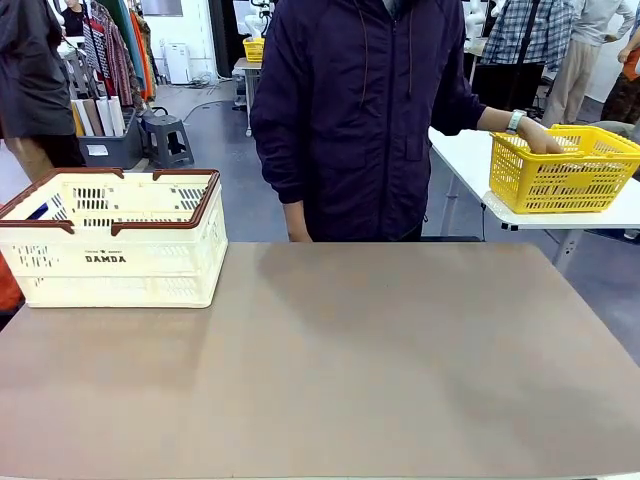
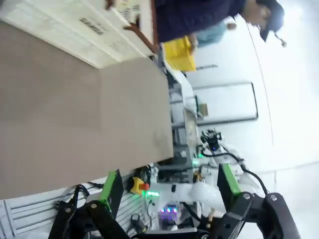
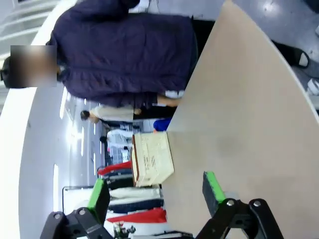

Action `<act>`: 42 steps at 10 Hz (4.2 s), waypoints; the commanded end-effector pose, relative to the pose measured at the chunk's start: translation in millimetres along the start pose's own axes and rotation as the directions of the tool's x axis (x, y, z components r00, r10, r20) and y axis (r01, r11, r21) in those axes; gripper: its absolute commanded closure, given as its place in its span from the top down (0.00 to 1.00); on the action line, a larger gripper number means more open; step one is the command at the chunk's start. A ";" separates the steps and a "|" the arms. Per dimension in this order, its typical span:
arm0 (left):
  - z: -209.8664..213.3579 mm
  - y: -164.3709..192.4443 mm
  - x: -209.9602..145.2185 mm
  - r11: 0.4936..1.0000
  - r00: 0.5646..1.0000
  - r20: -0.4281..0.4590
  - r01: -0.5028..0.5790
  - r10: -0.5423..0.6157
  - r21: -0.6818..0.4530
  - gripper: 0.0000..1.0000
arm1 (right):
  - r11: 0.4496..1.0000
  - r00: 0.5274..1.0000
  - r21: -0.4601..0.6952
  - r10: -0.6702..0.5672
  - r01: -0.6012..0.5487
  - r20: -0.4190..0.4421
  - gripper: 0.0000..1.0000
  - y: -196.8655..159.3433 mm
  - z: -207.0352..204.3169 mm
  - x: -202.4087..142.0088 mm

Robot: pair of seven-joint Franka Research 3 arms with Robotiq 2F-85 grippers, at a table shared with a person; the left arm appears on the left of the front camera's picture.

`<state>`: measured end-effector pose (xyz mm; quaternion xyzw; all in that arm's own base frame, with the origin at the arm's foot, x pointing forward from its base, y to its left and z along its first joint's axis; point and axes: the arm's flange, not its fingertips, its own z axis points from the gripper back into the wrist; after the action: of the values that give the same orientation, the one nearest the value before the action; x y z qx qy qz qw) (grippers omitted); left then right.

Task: Place the drinks into the Shopping basket.
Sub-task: Pick up one drink and place it into the Shopping basket.

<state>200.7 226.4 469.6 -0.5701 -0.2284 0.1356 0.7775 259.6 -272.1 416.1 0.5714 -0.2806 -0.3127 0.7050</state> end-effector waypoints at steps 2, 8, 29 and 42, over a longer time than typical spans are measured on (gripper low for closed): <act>-4.5 -13.2 4.7 0.999 0.998 -0.050 0.025 -0.026 -0.035 1.00 | 1.000 0.999 -0.001 0.015 -0.015 -0.043 1.00 8.3 9.2 -7.7; -4.5 -13.2 4.7 0.999 0.998 -0.050 0.025 -0.026 -0.035 1.00 | 1.000 0.999 -0.001 0.015 -0.015 -0.043 1.00 8.3 9.2 -7.7; -54.1 -64.5 -11.2 0.982 0.979 -0.204 0.053 -0.015 0.183 1.00 | 1.000 0.999 -0.001 0.015 -0.015 -0.043 1.00 8.3 9.2 -7.7; -381.7 -134.8 -124.5 0.482 0.789 -0.593 0.588 -0.164 0.649 1.00 | 1.000 0.999 -0.001 0.015 -0.015 -0.043 1.00 8.3 9.2 -7.7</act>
<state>277.9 -182.5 485.7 -0.1065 -0.0734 -0.0909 0.9874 249.8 -269.0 423.6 0.5781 -0.2687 -0.3023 0.7087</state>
